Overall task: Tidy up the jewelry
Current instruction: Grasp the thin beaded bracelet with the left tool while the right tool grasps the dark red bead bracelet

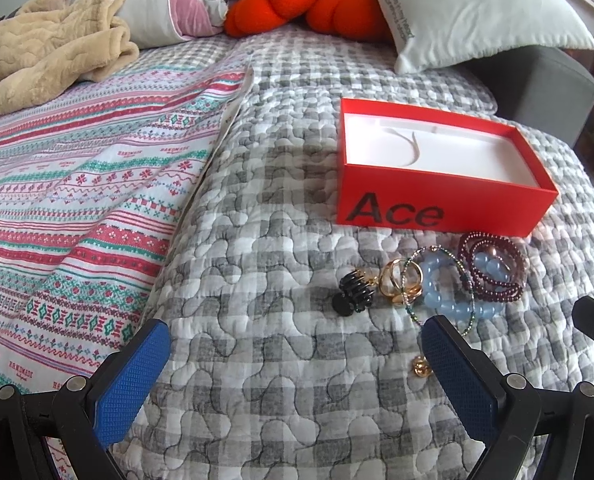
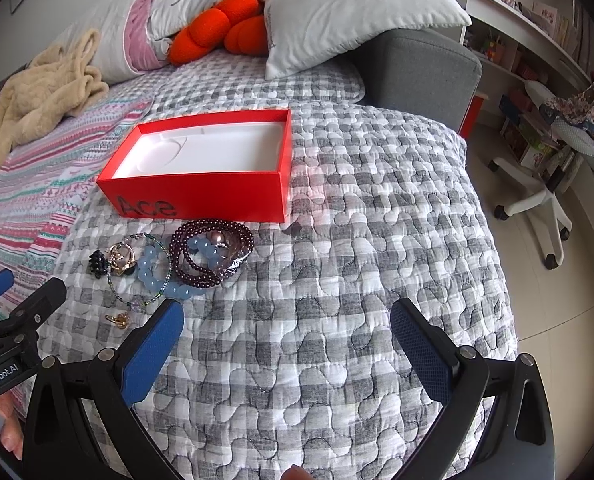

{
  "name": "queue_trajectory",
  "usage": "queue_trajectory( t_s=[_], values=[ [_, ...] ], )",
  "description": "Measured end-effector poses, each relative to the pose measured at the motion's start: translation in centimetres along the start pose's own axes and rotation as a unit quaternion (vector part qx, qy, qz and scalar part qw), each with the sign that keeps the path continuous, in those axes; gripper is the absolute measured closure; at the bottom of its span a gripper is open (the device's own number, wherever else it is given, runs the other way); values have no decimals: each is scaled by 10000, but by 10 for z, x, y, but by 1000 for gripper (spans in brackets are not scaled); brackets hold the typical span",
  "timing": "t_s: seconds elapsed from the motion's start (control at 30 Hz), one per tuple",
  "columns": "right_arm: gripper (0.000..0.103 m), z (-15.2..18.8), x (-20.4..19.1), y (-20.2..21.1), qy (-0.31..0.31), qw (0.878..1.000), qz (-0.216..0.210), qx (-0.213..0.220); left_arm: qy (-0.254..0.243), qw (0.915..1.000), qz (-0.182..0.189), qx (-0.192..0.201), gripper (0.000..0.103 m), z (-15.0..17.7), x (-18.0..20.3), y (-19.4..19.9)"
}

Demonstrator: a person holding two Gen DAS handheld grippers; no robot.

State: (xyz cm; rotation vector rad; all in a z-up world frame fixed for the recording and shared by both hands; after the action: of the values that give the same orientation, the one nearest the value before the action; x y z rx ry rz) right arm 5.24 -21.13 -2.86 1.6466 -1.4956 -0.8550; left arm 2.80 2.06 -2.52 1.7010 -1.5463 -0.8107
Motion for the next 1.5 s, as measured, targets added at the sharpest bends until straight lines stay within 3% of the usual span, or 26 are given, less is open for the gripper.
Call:
queue_trajectory(
  t_s=[0.37,0.7,0.83,0.93,1.0,1.23,1.5],
  values=[
    [0,0,0,0,-2,10000,-32,-44,-33,9998,212,57,0,-2,4,4],
    [0,-6,-1,0,-77,9999,-111,-44,-23,9998,89,186,0,-1,2,3],
    [0,-13,3,-4,-87,9998,-142,-112,-38,9995,231,188,0,-1,-4,1],
    [0,-22,7,-10,-155,9991,-339,-196,71,9988,491,-33,0,-3,-12,-5],
    [4,-29,9,-16,-251,9983,-454,-275,171,9971,709,-220,0,-7,-17,-10],
    [36,-44,5,-50,-329,9916,-1027,-708,597,9877,1399,-361,1,-18,-29,-16],
    [68,-44,1,-75,-344,9891,-1090,-928,499,9827,1700,-536,19,-23,-23,-25]
  ],
)
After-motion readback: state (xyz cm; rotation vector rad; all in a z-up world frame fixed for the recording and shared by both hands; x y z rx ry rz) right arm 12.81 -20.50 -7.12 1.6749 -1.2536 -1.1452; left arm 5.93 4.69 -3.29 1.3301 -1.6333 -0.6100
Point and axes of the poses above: each gripper's, at about its wrist camera, not at the fingertips, and y roughly against the way its jaws point, x to its right, z to its underside, the point moved 4 cm from there along -y, roughly the way its jaws point, and after that the axes turned 5 degrees about -x, right-handed, at the moved point
